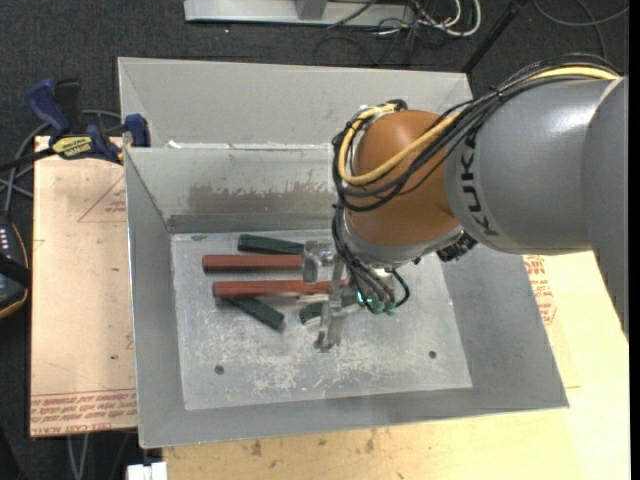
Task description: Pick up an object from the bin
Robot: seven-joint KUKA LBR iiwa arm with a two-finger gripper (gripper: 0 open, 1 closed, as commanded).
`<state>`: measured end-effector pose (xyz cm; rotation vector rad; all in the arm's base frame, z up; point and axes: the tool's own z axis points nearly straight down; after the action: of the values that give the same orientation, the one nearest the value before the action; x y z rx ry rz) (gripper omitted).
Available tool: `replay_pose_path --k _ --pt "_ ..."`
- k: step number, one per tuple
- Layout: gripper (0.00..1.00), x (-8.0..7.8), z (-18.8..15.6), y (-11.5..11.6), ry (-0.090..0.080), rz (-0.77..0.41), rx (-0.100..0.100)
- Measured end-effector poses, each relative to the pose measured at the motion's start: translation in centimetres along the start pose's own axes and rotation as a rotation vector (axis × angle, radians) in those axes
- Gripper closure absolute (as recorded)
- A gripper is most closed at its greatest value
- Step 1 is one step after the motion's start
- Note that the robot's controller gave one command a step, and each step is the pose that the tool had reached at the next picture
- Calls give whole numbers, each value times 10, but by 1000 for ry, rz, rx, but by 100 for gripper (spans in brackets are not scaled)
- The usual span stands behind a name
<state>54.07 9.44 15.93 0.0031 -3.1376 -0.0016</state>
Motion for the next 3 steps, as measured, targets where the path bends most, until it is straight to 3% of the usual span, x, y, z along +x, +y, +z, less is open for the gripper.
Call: replay_pose_path --k 1,2,3 --pt "0 -56 91 2 -12 66 -2" --pt "100 -59 84 2 -21 68 -4" --pt "100 -64 -28 20 -15 152 -3"
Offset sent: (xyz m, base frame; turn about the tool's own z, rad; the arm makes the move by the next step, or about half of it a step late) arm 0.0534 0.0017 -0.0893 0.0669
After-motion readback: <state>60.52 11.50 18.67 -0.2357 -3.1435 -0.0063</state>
